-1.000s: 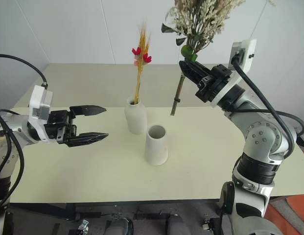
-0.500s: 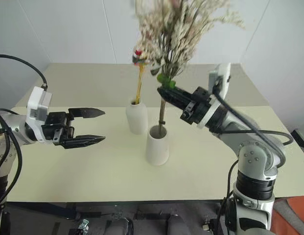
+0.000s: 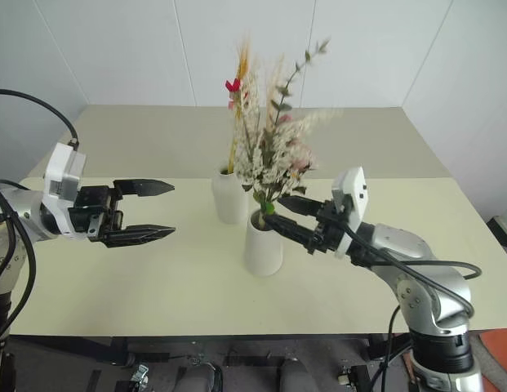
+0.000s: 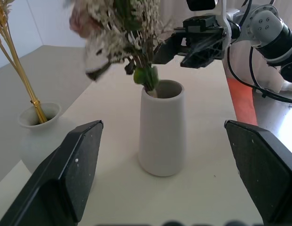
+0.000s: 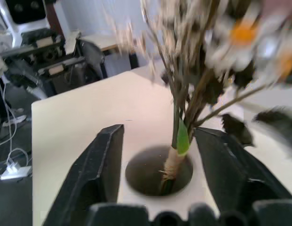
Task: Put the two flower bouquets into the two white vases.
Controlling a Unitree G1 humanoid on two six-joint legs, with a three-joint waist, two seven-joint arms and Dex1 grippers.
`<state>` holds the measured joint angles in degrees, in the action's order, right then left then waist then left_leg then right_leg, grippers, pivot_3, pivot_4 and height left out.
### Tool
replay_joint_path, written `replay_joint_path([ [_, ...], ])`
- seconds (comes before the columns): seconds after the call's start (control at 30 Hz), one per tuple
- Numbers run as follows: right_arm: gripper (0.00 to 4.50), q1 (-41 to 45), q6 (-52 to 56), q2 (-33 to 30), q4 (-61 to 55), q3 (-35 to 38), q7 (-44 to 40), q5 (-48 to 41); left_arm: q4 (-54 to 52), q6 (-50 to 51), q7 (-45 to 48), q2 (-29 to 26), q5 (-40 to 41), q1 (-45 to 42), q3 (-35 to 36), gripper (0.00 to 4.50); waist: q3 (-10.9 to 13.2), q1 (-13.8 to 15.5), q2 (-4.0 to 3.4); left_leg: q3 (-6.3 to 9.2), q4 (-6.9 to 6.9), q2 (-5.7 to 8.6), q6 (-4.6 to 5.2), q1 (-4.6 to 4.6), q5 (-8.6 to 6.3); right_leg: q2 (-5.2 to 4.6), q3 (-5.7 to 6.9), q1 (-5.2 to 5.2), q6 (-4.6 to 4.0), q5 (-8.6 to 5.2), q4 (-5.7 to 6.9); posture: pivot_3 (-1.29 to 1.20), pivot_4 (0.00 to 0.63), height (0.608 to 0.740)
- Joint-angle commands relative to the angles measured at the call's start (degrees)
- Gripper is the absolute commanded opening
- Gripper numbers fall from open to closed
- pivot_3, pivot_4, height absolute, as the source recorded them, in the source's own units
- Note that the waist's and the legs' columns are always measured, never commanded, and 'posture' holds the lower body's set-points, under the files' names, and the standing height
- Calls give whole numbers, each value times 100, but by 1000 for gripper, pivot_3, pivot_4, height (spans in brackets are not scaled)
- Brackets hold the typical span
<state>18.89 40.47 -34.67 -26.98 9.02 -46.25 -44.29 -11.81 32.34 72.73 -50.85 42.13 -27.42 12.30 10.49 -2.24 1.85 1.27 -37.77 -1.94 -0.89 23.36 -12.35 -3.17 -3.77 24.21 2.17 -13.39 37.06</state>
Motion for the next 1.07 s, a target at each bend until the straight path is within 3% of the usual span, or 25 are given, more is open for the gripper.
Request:
replay_joint_path([
  [0.03,4373,-290,-421,-534,-141,555,-817,-182,-140,-33,6,-124,72,-66,133,4500,0,-1,0,0,0,-1,0,0,0,2,0,0,0,0,0,0,150,740],
  [0.5,4373,-594,-1319,-1739,1182,849,-1746,731,-497,98,-227,-386,237,1216,960,4500,0,-18,2,-3,0,-2,0,-8,0,1,-3,-5,10,-7,-1,0,150,740],
  [0.77,4373,-383,-1420,-2038,1469,780,-1999,859,-975,185,-516,-253,488,1773,1254,4500,0,-8,2,-3,0,-2,0,-9,0,0,-3,-5,9,-7,0,0,150,740],
  [1.07,4373,-552,-1327,-2073,1177,957,-1935,849,-1044,225,-608,-310,689,1836,1237,4500,0,-8,2,-4,0,-2,0,-9,0,1,-3,-5,8,-7,0,0,150,740],
])
